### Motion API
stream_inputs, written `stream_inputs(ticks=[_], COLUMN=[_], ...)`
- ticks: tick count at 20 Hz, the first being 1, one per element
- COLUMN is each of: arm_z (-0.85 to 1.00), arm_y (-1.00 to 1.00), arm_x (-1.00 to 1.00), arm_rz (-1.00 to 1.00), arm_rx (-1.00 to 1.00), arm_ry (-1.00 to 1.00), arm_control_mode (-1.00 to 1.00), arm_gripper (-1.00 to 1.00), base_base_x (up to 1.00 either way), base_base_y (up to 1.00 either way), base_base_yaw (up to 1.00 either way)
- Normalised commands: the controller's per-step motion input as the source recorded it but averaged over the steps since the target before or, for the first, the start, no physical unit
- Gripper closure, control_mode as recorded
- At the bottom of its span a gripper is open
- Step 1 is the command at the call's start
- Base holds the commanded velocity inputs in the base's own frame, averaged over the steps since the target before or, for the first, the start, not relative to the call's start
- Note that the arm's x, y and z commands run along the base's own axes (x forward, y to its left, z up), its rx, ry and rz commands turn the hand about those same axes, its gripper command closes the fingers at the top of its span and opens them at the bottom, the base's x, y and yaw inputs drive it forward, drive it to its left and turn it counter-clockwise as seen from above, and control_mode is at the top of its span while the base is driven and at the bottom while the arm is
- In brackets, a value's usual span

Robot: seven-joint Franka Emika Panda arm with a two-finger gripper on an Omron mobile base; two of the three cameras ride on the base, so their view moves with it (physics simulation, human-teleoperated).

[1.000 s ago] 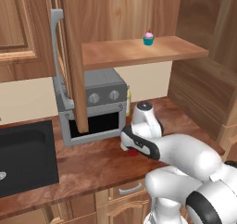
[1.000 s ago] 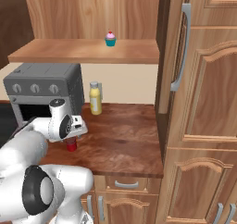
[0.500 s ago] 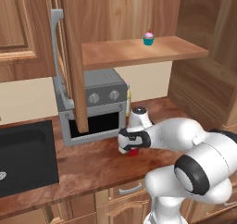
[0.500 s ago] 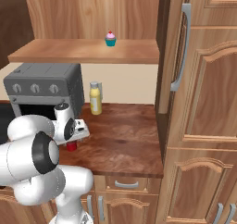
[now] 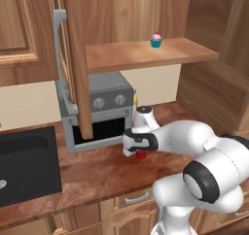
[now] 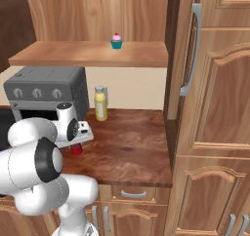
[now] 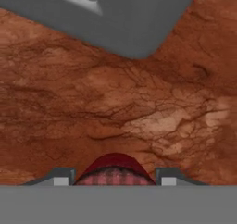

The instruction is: Pick the jam and jam from the counter and place them in the cabinets closest to them.

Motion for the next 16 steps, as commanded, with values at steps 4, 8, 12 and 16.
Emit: stream_inputs(ticks=[4,8,12,16], arm_z=[0.57,0.67,0.66,0.63], arm_y=[-0.09,-0.14,-0.23,-0.26], arm_x=[-0.24,-0.36,-0.51,-0.57], arm_rz=[-0.06,-0.05,-0.04,-0.03], arm_rx=[0.03,0.02,0.01,0.01], arm_ry=[0.00,0.00,0.00,0.00], arm_control_mode=[-1.00,-1.00,-1.00,-1.00], arm_gripper=[1.00,1.00,1.00,1.00], base_base_x=[0.00,0.00,0.00,0.00], base_base_y=[0.00,0.00,0.00,0.00], base_base_yaw=[0.00,0.00,0.00,0.00])
